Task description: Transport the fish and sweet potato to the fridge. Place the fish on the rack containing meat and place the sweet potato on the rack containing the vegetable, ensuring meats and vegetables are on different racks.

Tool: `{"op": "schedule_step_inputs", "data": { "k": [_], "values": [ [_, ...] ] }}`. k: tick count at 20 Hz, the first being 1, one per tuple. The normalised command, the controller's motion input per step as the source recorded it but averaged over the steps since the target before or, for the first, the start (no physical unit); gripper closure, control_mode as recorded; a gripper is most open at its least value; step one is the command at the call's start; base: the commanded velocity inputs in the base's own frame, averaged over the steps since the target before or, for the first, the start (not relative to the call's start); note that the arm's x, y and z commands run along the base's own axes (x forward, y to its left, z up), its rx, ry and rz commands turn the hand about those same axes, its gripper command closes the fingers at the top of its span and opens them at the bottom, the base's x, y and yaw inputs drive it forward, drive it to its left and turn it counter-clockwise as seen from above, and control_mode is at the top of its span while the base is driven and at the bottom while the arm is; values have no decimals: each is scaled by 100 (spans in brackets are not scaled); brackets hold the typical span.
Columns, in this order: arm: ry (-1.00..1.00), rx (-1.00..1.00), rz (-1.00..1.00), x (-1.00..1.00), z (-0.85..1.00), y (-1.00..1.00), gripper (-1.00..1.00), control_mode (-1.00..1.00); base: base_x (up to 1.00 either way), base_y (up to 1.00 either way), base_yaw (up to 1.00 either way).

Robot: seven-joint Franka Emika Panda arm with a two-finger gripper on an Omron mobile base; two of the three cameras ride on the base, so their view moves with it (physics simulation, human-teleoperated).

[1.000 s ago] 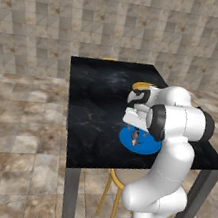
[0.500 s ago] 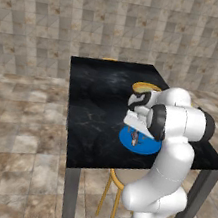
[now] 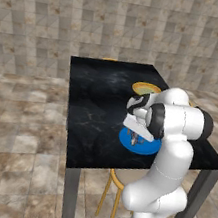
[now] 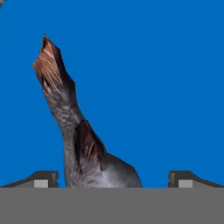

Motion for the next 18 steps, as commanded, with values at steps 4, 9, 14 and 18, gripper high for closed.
{"op": "schedule_step_inputs", "data": {
  "k": [4,9,14,18],
  "values": [
    [4,0,-8,-10,-50,43,100,-100,0,0,0],
    [0,0,-7,-30,-33,30,100,-100,0,0,0],
    [0,0,-4,-30,-20,27,100,-100,0,0,0],
    [0,0,-5,-33,-9,21,100,-100,0,0,0]
  ]
}}
